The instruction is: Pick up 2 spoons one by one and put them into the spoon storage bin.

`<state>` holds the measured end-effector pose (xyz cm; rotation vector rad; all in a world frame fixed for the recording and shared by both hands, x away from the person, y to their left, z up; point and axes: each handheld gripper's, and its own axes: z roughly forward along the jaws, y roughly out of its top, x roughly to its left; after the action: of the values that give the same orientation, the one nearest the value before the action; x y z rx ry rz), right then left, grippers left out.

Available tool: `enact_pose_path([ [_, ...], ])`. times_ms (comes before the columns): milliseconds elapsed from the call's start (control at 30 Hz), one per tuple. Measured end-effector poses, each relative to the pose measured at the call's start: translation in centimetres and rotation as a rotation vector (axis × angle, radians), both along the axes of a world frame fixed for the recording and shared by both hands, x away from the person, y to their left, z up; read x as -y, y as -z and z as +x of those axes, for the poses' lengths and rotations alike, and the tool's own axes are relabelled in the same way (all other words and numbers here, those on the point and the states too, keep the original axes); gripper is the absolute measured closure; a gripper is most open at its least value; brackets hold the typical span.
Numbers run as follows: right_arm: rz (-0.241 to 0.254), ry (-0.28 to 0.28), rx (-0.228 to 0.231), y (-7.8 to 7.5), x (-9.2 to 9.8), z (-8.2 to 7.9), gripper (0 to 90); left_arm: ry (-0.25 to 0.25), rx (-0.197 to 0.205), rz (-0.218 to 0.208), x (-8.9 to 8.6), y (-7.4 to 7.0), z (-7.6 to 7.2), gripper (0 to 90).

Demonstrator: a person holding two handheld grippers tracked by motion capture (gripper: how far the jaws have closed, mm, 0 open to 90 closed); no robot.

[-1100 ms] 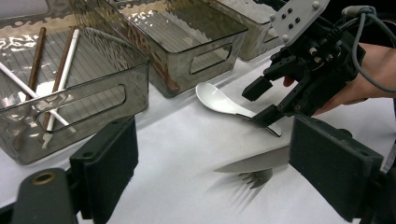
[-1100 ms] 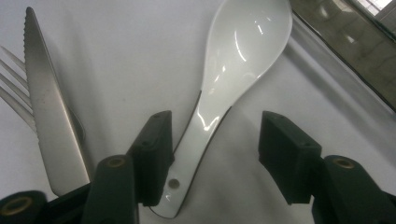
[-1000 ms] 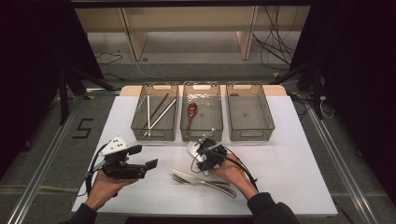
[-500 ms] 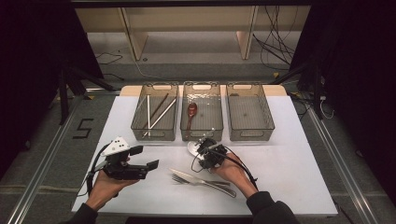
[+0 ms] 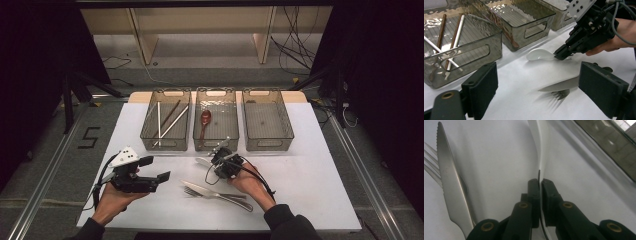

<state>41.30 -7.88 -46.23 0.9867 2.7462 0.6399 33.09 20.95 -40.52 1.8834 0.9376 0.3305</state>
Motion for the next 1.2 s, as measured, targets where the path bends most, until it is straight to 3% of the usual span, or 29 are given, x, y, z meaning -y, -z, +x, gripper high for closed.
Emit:
enact_pose_path([
  [567,0.001,-0.026,0.001,-0.1,0.1,0.0,86.7,0.003,0.001,0.007,-0.1,0.0,0.0,15.3],
  [733,0.031,-0.038,0.001,-0.9,0.4,-0.2,86.8,0.003,0.001,0.009,-0.1,0.1,0.0,15.3],
  [1200,0.166,-0.003,0.077,-4.5,2.2,0.1,86.8,-0.01,0.015,-0.028,-0.4,0.0,0.1,15.2],
])
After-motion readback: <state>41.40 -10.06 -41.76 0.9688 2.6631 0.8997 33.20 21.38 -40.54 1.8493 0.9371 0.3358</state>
